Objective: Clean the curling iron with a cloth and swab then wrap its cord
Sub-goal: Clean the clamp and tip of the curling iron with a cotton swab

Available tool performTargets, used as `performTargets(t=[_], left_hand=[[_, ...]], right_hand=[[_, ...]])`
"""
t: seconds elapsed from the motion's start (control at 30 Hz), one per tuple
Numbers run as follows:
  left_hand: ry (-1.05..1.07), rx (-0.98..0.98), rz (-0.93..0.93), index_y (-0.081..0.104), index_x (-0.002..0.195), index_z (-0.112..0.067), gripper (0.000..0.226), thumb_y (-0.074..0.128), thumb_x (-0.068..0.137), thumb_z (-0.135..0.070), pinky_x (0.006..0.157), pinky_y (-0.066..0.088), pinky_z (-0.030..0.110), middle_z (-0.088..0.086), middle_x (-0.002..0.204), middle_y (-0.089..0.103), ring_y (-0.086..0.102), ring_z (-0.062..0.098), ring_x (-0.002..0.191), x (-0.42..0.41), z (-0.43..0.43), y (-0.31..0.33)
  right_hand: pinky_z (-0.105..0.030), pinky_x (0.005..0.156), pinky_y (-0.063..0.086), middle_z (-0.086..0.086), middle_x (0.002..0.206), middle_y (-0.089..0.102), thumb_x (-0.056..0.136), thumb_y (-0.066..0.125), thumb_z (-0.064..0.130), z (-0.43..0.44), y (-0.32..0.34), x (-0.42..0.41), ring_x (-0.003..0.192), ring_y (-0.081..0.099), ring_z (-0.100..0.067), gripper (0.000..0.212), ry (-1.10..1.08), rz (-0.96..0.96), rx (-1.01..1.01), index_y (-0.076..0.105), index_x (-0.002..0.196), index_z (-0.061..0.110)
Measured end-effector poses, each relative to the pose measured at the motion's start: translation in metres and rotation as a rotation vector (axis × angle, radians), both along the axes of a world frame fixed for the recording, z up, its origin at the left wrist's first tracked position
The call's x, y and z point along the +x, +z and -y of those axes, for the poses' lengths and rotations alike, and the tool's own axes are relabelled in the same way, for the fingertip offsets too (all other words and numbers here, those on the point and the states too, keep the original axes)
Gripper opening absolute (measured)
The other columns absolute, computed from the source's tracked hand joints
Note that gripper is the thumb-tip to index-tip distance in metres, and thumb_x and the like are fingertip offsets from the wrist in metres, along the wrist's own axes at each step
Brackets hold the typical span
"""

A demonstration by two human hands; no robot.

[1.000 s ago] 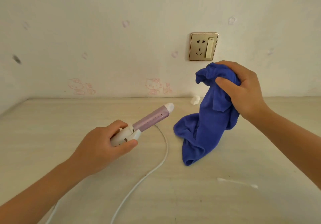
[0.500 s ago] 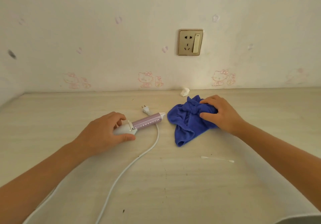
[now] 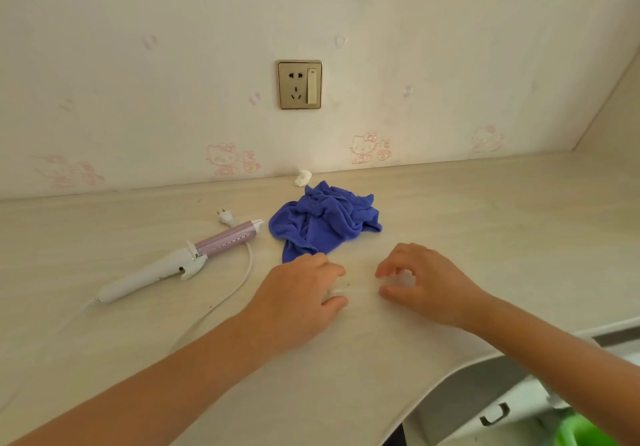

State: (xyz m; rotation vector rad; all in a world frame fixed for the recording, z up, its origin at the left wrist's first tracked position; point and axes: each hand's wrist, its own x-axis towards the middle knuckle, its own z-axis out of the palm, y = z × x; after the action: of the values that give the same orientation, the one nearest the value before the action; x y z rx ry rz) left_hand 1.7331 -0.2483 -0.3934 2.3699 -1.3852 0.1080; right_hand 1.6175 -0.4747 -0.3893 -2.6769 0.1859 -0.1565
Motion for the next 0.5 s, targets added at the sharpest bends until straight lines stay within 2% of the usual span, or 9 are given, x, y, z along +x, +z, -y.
performTargets(t=[0.1,0.17,0.3,0.4,0.5], left_hand=[[0.017,-0.023,0.01,0.07,0.117,-0.028,0.027,0.053,0.101,-0.042,0.075,0.038,0.023,-0.014,0.11,0.059,0.054,0.008,0.103,0.0,0.014,-0.014],[0.023,-0.06,0.033,0.075,0.105,-0.025,0.021,0.057,0.101,-0.037,0.071,0.04,0.024,-0.012,0.102,0.061,0.057,0.009,0.096,0.002,0.017,-0.018],[-0.016,-0.064,0.088,0.074,0.093,-0.019,0.017,0.061,0.1,-0.027,0.066,0.04,0.025,-0.008,0.093,0.065,0.059,0.013,0.087,0.003,0.019,-0.018],[-0.036,-0.067,0.052,0.067,0.091,-0.016,0.014,0.059,0.099,-0.023,0.069,0.037,0.025,-0.007,0.092,0.062,0.056,0.014,0.084,0.003,0.02,-0.014],[-0.037,-0.098,-0.059,0.068,0.107,-0.019,0.017,0.058,0.101,-0.031,0.076,0.041,0.025,-0.01,0.099,0.064,0.057,0.01,0.091,0.004,0.016,-0.011]], right_hand=[[-0.025,0.082,0.044,0.016,0.092,0.062,0.09,0.069,0.034,-0.01,-0.013,-0.001,0.091,0.053,-0.003,0.002,-0.093,0.068,-0.017,0.071,0.089,0.035],[-0.024,0.079,0.044,0.015,0.088,0.062,0.09,0.069,0.031,-0.015,-0.019,-0.002,0.088,0.054,-0.004,0.006,-0.127,0.119,-0.008,0.07,0.084,0.034],[-0.025,0.077,0.046,0.014,0.086,0.062,0.087,0.069,0.027,-0.02,-0.016,0.0,0.085,0.055,-0.005,0.009,-0.124,0.14,-0.005,0.066,0.08,0.033],[-0.027,0.078,0.048,0.012,0.085,0.065,0.086,0.069,0.025,-0.021,-0.012,0.0,0.082,0.058,-0.006,0.007,-0.117,0.141,0.015,0.067,0.08,0.029],[-0.025,0.073,0.047,0.011,0.082,0.067,0.084,0.072,0.021,-0.024,-0.009,-0.002,0.079,0.059,-0.007,0.007,-0.105,0.204,0.037,0.069,0.08,0.025]])
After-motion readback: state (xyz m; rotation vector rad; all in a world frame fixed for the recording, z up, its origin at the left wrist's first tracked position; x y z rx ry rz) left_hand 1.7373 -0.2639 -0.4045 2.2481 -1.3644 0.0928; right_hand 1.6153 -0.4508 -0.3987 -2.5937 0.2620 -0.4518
